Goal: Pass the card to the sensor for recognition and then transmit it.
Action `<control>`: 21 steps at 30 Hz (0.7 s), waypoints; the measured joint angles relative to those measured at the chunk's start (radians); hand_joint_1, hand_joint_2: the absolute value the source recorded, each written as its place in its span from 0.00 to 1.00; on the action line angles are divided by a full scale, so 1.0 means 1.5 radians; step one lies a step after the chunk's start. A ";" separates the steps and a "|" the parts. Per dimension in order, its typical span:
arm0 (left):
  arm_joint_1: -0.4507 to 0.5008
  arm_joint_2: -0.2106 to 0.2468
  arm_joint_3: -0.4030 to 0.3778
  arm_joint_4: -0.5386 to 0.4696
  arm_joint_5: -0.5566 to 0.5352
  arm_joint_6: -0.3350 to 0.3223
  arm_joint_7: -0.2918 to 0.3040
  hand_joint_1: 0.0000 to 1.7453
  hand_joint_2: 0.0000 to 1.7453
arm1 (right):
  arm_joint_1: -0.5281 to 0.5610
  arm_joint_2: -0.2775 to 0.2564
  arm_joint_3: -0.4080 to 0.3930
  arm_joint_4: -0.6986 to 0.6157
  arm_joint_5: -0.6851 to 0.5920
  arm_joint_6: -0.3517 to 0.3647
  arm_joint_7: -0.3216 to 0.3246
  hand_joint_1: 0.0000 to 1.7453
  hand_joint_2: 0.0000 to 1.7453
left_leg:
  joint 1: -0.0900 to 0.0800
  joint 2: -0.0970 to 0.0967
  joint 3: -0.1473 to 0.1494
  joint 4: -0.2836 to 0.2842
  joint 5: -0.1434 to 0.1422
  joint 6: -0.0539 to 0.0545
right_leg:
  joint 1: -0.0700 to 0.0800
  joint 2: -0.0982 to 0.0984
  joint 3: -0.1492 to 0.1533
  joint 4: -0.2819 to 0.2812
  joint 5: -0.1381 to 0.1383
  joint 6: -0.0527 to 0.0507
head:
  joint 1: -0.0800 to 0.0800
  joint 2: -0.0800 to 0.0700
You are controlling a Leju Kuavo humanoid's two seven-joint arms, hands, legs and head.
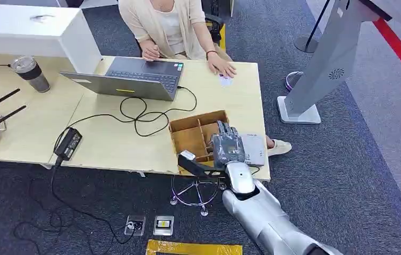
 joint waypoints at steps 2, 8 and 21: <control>-0.002 -0.002 0.000 0.000 0.002 0.012 0.014 0.00 0.00 | -0.064 0.018 -0.001 -0.015 -0.025 -0.058 -0.044 1.00 1.00 | 0.000 0.003 -0.001 0.000 0.000 -0.001 | 0.000 0.003 -0.003 0.000 0.001 0.000 | -0.001 0.000; -0.003 -0.008 0.000 0.000 0.006 0.023 0.022 0.00 0.00 | -0.189 0.046 -0.001 -0.046 -0.091 0.038 -0.046 1.00 1.00 | 0.001 0.003 0.000 0.000 0.001 -0.001 | 0.001 0.003 -0.002 0.000 0.001 -0.001 | 0.000 0.000; -0.005 -0.013 0.000 0.000 0.002 0.022 0.019 0.00 0.00 | -0.219 0.057 -0.001 -0.047 -0.086 -0.003 -0.047 1.00 1.00 | 0.001 0.003 0.000 0.000 0.001 -0.001 | 0.001 0.003 -0.002 0.000 0.001 -0.001 | 0.000 0.000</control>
